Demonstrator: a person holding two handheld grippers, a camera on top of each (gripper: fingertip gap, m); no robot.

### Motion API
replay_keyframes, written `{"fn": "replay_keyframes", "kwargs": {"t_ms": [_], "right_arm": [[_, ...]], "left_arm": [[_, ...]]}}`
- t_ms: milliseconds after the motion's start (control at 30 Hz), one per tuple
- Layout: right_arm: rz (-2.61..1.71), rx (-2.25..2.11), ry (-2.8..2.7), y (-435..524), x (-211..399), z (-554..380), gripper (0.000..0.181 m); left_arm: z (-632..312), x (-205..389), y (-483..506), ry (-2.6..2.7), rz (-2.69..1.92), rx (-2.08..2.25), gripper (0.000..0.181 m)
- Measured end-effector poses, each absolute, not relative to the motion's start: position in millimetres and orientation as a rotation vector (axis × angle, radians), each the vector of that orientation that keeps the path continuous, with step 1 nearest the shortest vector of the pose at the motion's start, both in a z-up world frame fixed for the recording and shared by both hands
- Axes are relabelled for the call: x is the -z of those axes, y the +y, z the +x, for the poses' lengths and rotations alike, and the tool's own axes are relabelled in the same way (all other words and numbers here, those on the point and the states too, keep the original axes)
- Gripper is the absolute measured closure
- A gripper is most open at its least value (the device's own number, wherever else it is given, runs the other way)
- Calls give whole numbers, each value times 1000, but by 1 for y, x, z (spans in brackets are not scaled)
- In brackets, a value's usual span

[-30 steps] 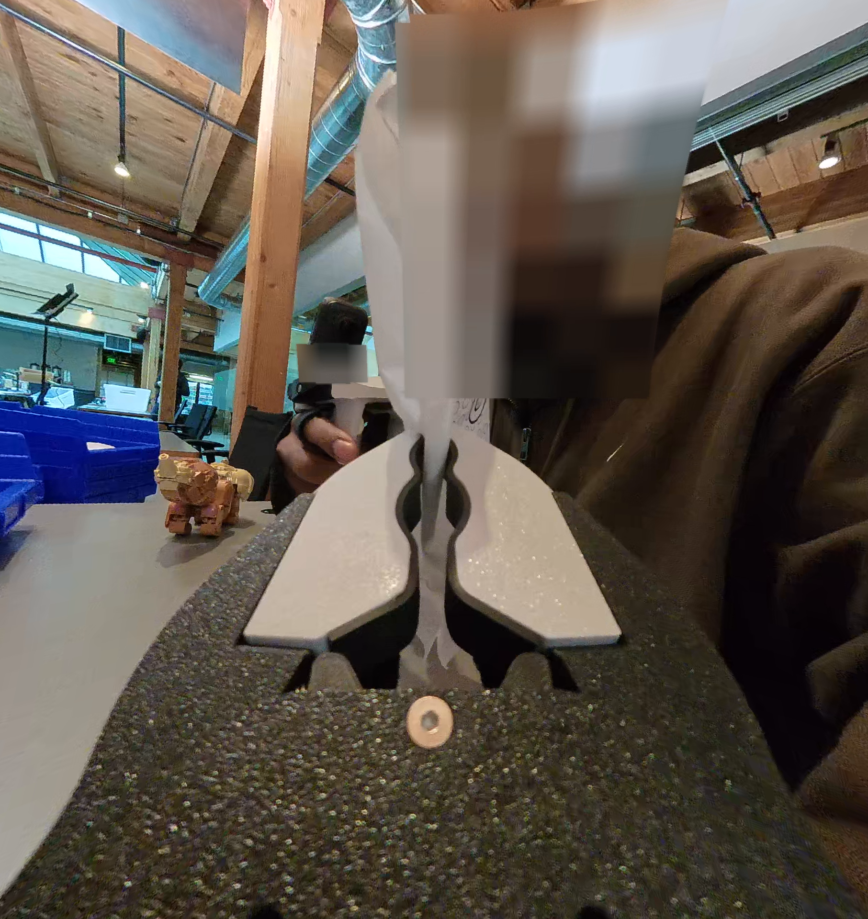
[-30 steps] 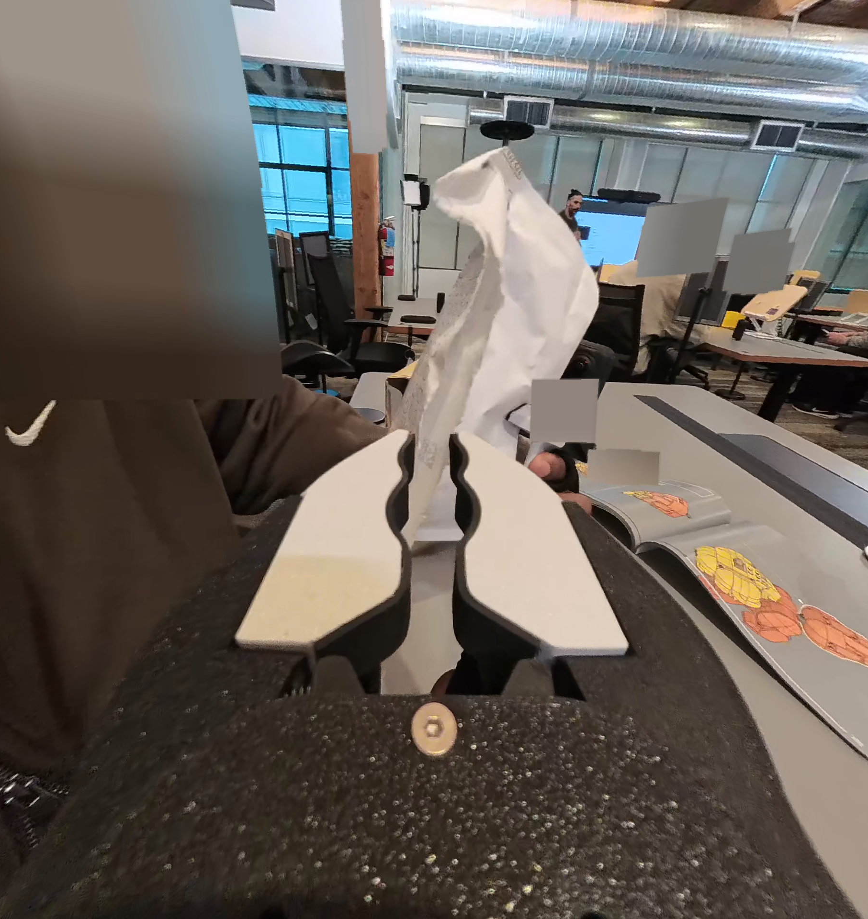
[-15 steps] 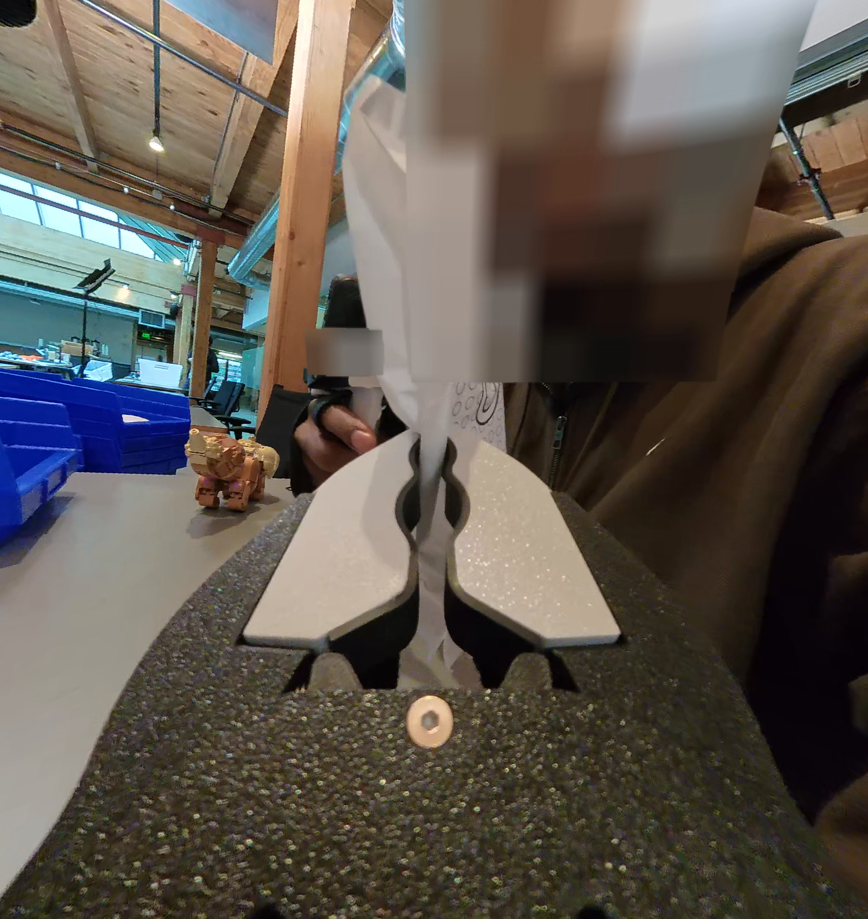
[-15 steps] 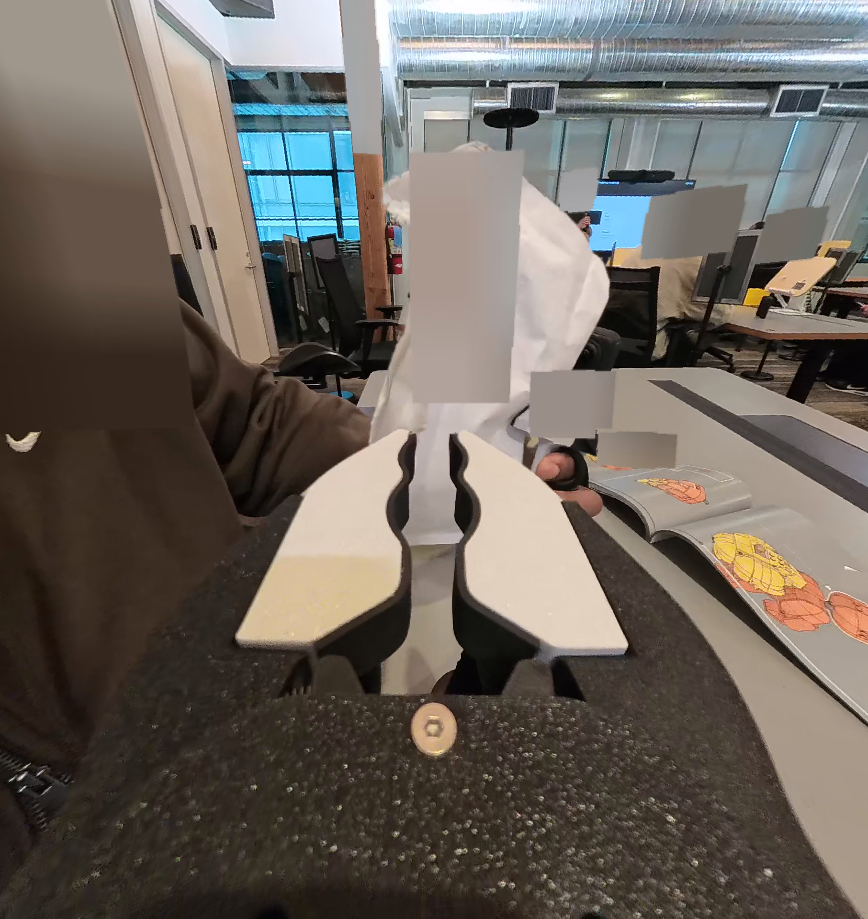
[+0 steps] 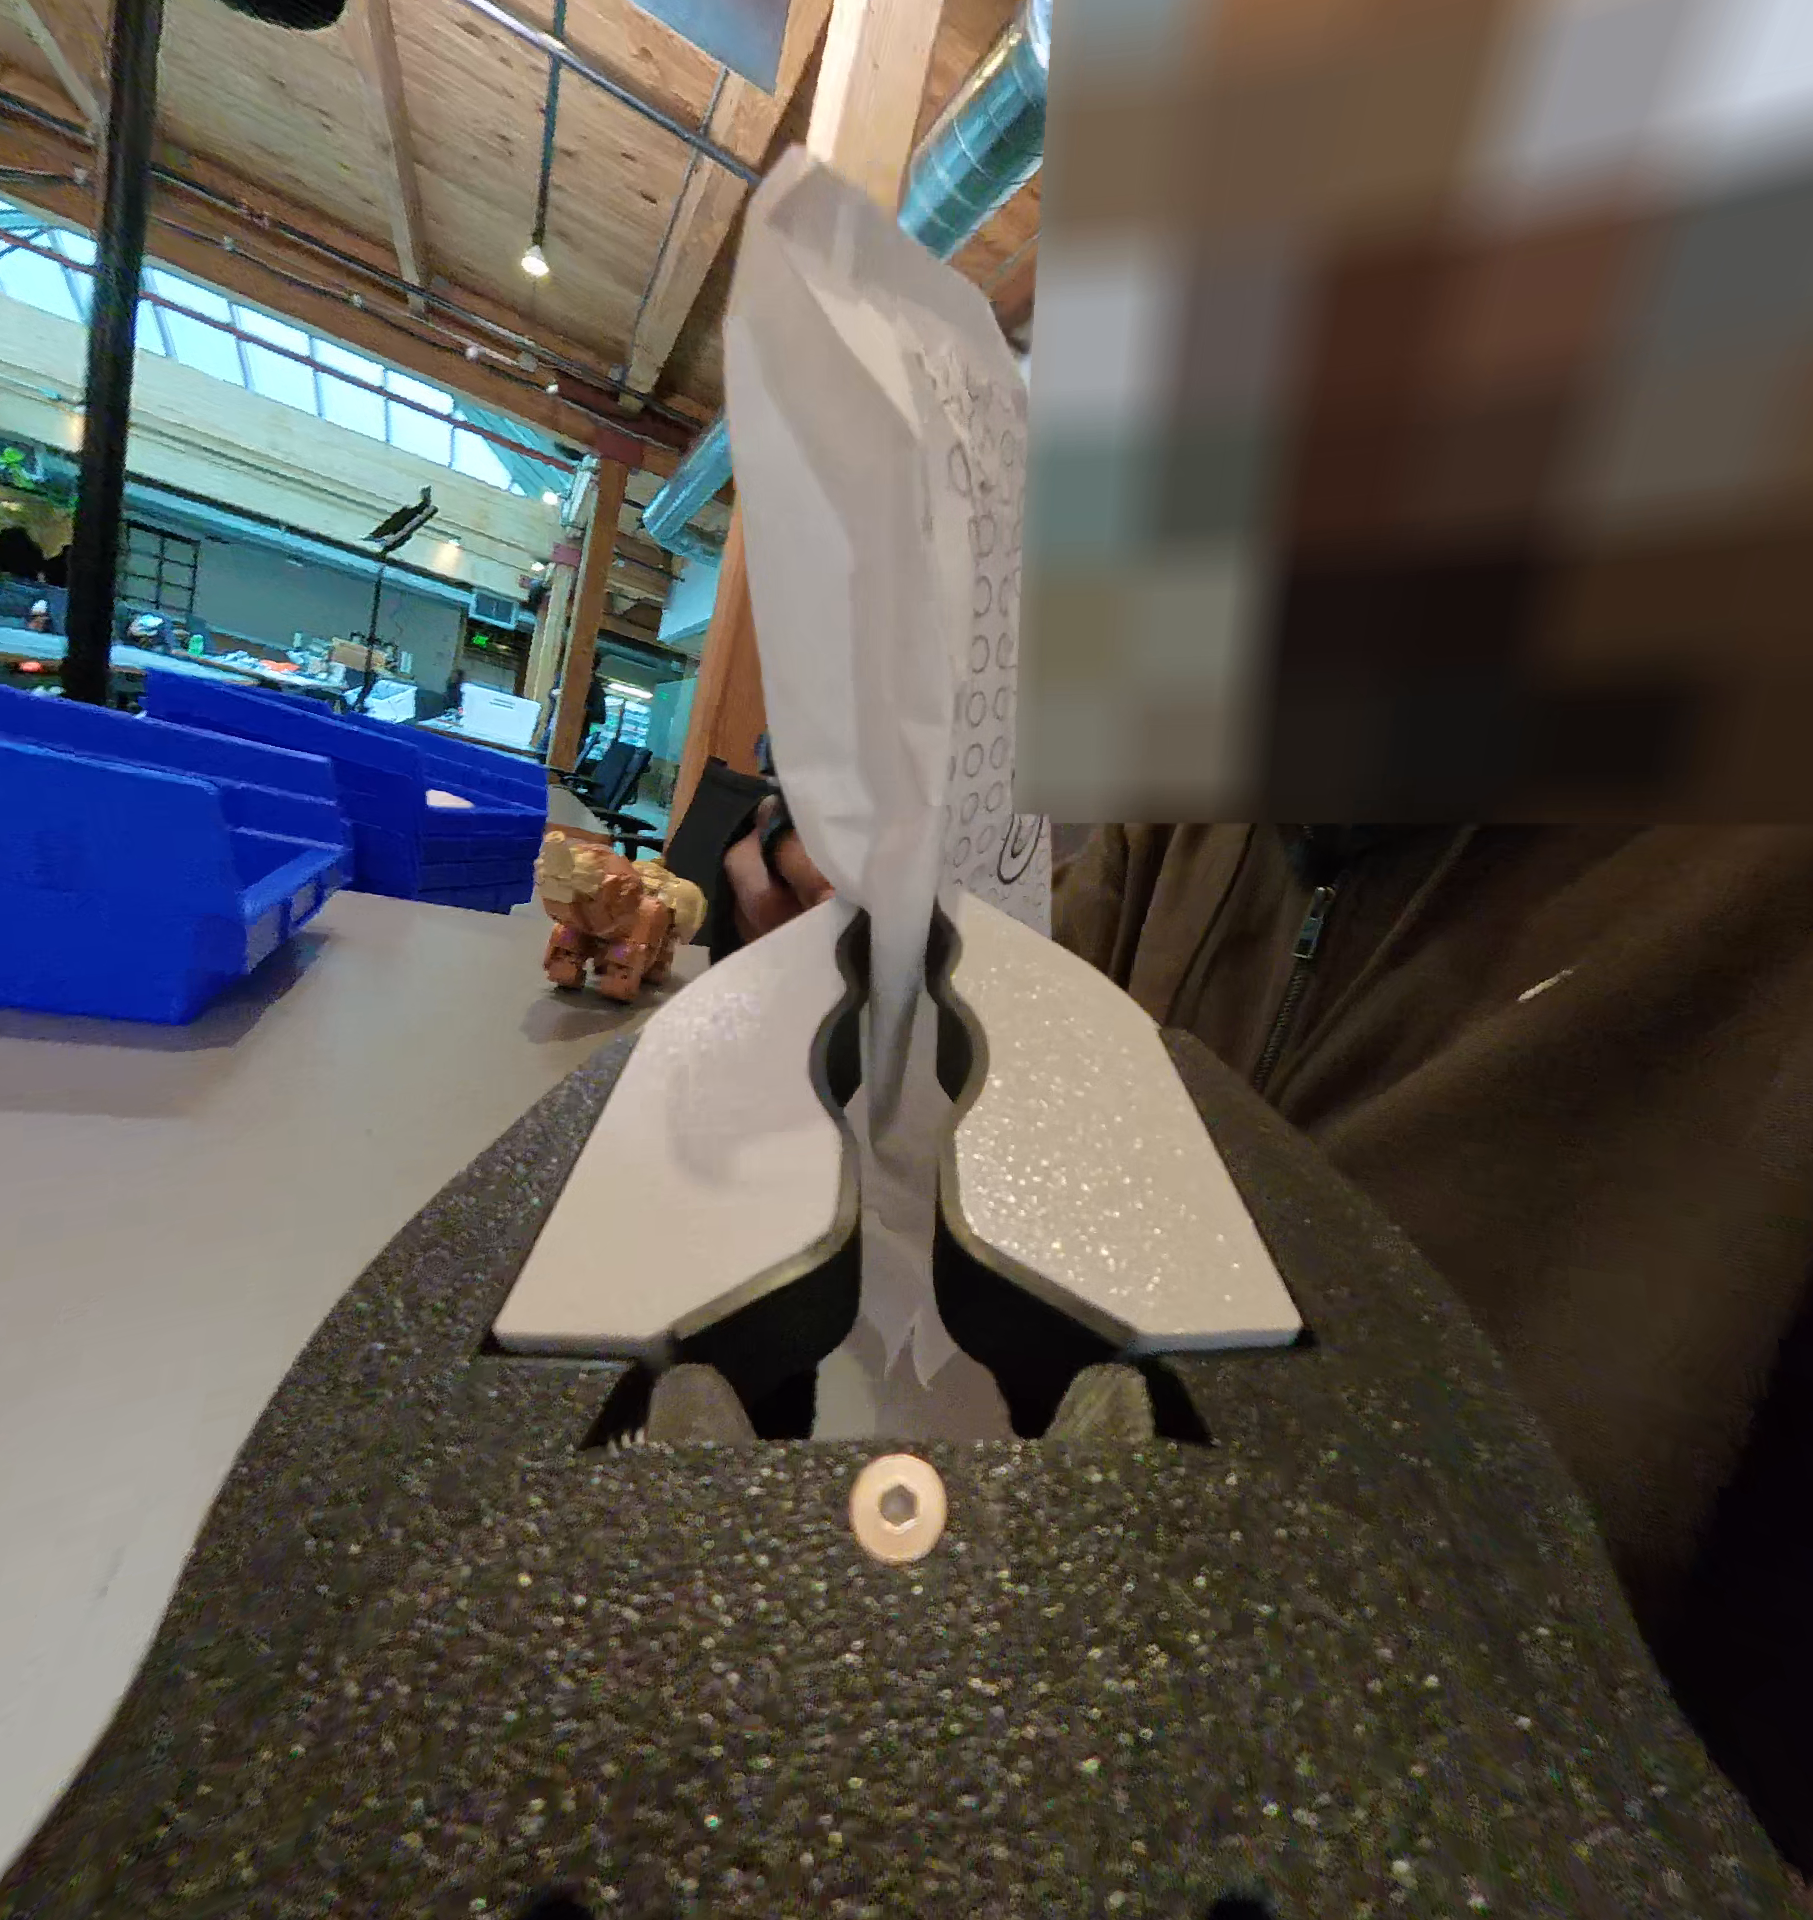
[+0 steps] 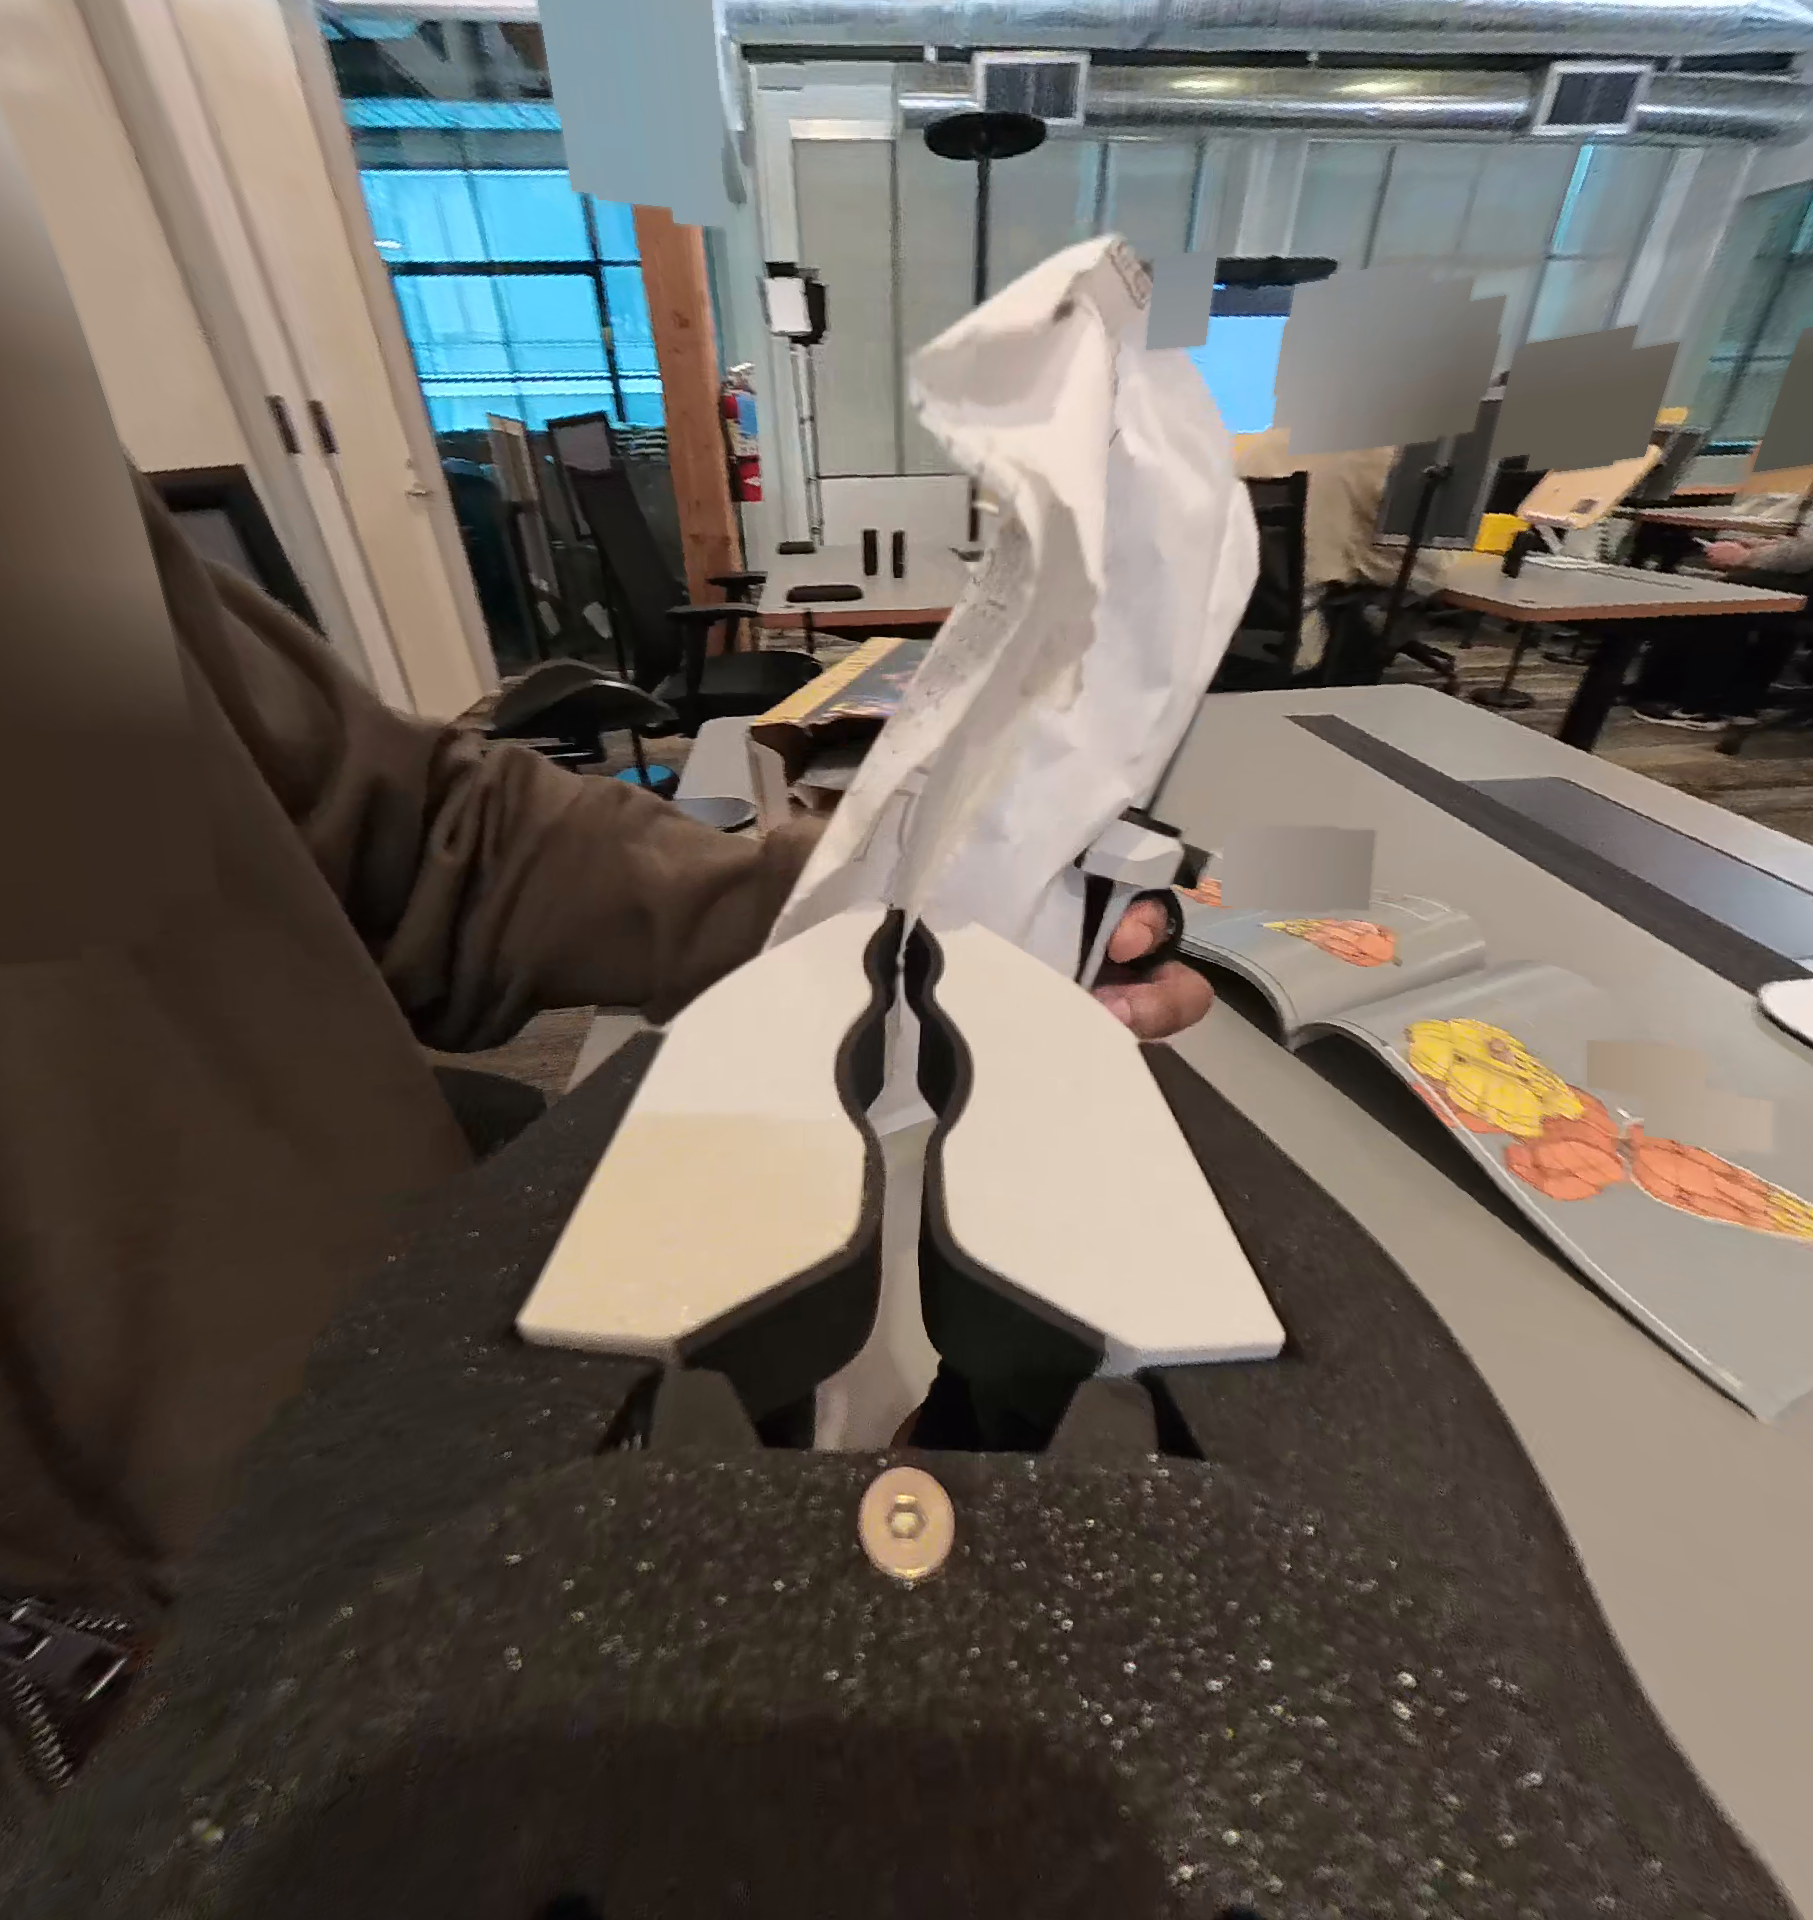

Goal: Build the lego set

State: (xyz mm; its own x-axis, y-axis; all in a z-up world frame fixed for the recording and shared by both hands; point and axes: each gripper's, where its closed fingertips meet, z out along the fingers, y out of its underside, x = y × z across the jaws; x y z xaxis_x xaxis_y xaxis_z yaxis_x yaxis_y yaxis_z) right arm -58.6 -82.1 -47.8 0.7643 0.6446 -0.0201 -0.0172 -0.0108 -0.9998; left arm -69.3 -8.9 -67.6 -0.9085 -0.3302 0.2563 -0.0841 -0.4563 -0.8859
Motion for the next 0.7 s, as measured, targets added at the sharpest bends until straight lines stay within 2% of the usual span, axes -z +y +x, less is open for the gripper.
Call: {"fn": "replay_keyframes", "kwargs": {"t_ms": [67, 167, 233, 333, 500, 700], "right_arm": [[-1532, -516, -474, -80, 47, -46, 181], [-1581, -386, -370, -78, 45, -21, 181], [-1643, -238, -281, -75, 50, 2, 181], [-1732, -47, -140, -73, 59, 29, 181], [-1814, 186, -108, -61, 74, 31, 181], [-1812, 271, -141, -54, 79, 13, 181]], "left_arm": [[-56, 74, -3, 1544, -784, 2375, 162], [-37, 84, 14, 1522, -1061, 2022, 124], [-31, 84, 34, 1419, -1213, 1768, 113], [-29, 73, 36, 1259, -1384, 1557, 110], [-11, 59, -49, 1388, -1371, 1398, 98], [-3, 51, -53, 1302, -1450, 1230, 102]]}}
